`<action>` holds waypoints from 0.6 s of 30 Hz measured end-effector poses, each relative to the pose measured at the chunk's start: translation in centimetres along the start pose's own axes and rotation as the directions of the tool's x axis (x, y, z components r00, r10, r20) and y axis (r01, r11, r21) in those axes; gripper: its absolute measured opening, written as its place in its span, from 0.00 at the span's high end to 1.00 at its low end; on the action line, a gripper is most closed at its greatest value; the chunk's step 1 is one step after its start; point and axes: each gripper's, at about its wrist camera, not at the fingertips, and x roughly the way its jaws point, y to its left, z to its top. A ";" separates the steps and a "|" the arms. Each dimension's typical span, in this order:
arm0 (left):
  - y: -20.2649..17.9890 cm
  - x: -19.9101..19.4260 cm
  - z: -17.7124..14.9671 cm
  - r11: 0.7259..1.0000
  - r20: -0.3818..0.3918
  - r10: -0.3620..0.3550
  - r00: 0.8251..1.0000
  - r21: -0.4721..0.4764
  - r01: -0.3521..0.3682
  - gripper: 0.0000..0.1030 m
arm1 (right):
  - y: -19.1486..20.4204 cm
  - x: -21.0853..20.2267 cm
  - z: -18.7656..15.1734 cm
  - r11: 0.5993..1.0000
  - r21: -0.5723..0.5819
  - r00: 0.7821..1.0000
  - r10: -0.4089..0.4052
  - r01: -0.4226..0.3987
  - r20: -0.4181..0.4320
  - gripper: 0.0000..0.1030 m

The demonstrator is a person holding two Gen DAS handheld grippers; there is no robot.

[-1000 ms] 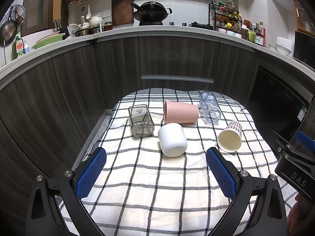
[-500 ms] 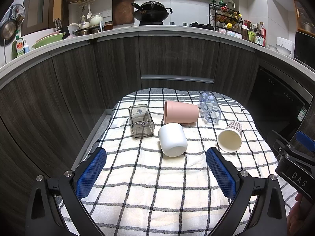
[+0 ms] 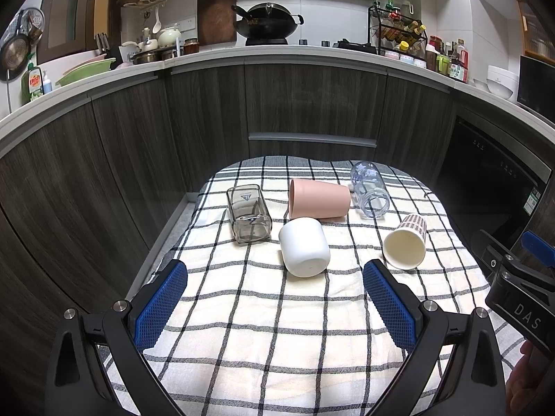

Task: Flip cup upside down

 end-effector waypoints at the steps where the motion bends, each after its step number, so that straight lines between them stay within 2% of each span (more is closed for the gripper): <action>1: 0.0 0.0 0.0 1.000 0.000 0.000 1.000 0.000 0.000 0.00 | 0.0 0.0 0.0 1.000 0.000 1.000 0.000 0.000 0.000 0.10; 18: -0.1 -0.2 0.2 1.000 0.008 -0.001 1.000 0.004 0.001 0.00 | -0.1 0.0 0.2 1.000 -0.001 1.000 -0.001 0.001 0.002 0.10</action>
